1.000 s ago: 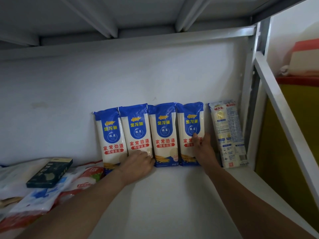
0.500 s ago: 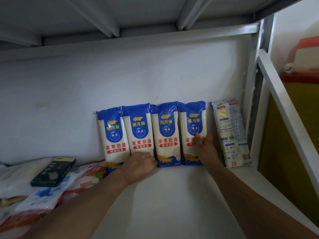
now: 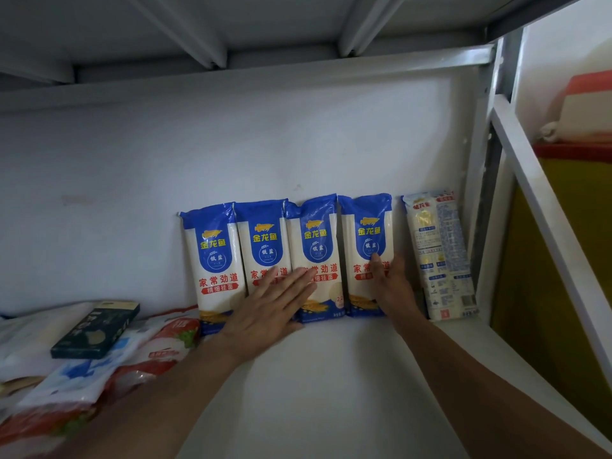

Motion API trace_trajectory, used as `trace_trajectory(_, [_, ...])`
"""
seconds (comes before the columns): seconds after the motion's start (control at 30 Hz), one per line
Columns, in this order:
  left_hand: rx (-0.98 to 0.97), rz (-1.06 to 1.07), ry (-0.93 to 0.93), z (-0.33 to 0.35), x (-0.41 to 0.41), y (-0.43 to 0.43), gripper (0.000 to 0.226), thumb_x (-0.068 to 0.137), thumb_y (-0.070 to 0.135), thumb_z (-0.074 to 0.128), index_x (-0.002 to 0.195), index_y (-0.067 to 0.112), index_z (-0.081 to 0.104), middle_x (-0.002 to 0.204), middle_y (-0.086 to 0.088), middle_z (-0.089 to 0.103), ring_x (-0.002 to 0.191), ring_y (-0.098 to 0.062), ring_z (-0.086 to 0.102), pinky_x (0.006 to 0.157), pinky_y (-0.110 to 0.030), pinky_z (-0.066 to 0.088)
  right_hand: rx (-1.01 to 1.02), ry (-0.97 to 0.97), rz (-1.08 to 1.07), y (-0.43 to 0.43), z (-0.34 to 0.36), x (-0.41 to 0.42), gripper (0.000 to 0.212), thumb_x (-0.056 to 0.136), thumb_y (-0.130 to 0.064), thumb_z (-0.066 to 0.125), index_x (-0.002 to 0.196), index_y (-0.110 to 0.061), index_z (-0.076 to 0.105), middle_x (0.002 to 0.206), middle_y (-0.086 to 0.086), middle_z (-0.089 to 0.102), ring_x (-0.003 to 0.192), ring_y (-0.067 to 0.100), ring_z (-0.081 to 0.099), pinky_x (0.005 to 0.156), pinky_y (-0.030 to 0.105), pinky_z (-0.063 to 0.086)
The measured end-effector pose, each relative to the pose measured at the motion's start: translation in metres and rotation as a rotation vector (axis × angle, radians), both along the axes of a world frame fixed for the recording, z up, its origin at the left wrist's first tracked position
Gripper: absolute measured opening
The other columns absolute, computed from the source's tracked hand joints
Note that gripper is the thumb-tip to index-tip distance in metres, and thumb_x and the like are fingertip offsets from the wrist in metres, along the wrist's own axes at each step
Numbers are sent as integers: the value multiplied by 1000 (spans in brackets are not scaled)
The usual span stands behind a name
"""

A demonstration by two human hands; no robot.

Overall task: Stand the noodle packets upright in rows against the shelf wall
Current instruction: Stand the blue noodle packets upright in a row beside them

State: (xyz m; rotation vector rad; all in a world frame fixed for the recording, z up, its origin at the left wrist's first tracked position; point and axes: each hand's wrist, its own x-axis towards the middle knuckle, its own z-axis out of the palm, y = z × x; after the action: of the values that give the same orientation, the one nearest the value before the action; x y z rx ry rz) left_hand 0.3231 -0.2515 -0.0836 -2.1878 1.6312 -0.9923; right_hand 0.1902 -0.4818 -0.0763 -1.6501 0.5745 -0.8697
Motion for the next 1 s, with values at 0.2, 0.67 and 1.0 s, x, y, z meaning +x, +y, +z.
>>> trace_trajectory(0.2, [-77,38,87,3,2,-4,83,100,66,35,162,28,-4,171,-1,-11,158,-22,-10,127,-54,9,7,-47,-25,1,-1,-1,38,103,-50,48,126,-20,46,116,-2,70,97,16,72,78,40,63])
trace_trajectory(0.67, [-101,-8,158,5,-13,-11,81,95,43,52,162,33,7,171,2,-13,157,-24,-15,127,-54,4,-55,-27,-39,4,3,5,32,104,-48,46,119,-21,44,112,-5,67,94,11,70,72,34,60])
trace_trajectory(1.0, [-49,83,172,7,-21,-27,89,96,35,59,163,31,0,171,-1,-15,156,-27,-17,124,-60,8,-48,43,-49,7,12,-1,36,104,-44,50,125,-16,44,122,4,68,103,21,70,79,38,60])
